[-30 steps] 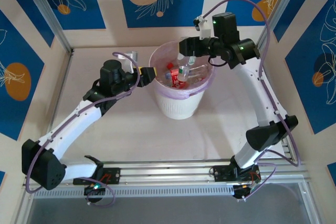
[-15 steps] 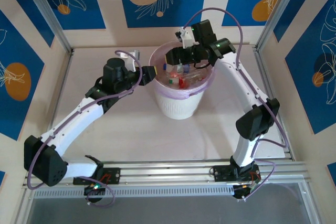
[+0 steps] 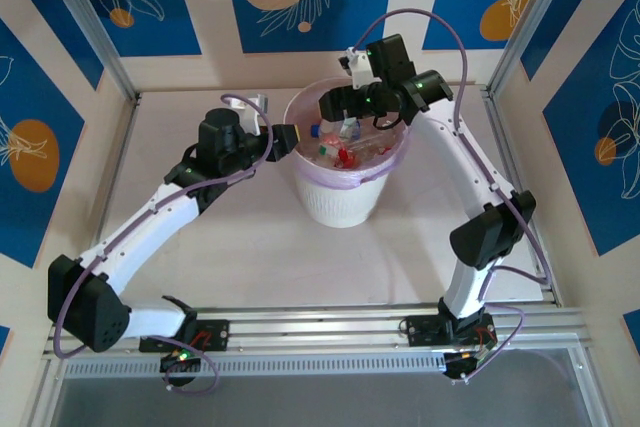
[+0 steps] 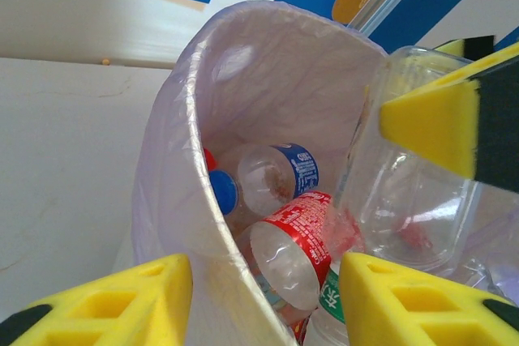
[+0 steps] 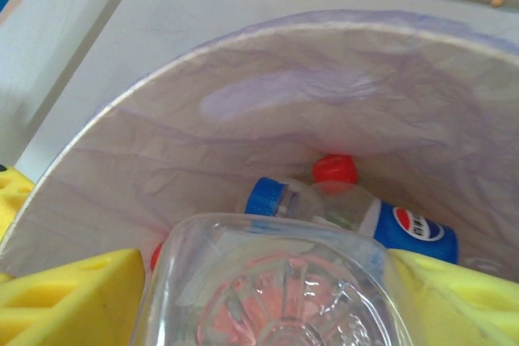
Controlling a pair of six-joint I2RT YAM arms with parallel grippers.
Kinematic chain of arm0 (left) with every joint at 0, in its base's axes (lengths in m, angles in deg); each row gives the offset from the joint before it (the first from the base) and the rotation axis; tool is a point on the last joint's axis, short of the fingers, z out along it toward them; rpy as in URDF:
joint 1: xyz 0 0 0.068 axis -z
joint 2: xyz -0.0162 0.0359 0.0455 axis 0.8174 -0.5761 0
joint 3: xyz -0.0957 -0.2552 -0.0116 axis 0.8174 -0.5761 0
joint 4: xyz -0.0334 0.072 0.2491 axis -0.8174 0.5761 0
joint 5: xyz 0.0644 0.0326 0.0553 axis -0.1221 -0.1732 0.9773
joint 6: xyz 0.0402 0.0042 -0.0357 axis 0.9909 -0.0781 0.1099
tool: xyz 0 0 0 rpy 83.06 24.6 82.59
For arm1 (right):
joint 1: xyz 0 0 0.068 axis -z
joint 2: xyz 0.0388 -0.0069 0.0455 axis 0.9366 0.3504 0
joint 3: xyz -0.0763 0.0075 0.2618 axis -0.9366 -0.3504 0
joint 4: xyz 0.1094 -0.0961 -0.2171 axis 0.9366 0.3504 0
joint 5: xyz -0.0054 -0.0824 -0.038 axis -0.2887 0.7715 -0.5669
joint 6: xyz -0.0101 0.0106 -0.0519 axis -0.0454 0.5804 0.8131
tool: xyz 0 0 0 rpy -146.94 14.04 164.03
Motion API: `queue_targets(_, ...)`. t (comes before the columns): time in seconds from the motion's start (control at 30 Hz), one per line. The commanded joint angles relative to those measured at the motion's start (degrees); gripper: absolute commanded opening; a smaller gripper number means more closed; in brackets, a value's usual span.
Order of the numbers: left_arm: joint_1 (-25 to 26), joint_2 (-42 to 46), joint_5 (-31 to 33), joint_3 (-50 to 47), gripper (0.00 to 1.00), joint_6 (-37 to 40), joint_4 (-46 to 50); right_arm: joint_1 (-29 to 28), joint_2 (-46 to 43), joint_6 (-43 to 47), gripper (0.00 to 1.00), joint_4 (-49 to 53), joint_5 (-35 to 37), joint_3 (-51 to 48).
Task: Put the plastic bottles in the bin
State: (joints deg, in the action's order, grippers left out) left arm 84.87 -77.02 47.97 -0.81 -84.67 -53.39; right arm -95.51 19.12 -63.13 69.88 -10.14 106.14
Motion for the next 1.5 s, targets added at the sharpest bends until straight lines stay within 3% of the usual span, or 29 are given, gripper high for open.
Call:
queue_targets(0.0, 0.73, -0.65, 1.1, 1.79, 0.51, 0.93, 1.31, 0.27, -3.24, 1.75, 0.77, 1.51, 4.44, 1.77)
queue_targets(0.47, 0.7, -0.94, 1.48, 2.58, 0.5, 1.39, 2.27, 0.96, -4.32, 2.0, 0.73, 2.75, 6.99, 0.98)
queue_targets(0.77, 0.52, 1.03, 3.7, 4.03, 0.52, 5.05, 5.31, 4.43, -11.12, 1.25, 0.68, 0.03, 2.94, -2.4)
queue_targets(0.9, 0.51, 1.37, 4.29, 5.03, 0.52, 6.73, 7.23, 4.22, -14.67, 1.53, 0.63, 0.26, -0.11, -4.64)
queue_targets(1.0, 0.51, 0.68, 3.51, 5.46, 0.52, 6.42, 7.22, 0.52, -18.17, 1.77, 0.6, 1.76, 0.37, -8.51)
queue_targets(1.23, 0.46, -0.16, 4.01, 5.55, 0.52, 6.27, 6.57, -4.46, -25.27, -0.36, 0.33, 2.81, 0.08, -17.41)
queue_targets(1.47, 0.54, -0.47, 3.93, 5.95, 0.52, 5.87, 6.56, -4.83, -19.75, -1.19, 0.3, -1.43, -3.04, -19.2)
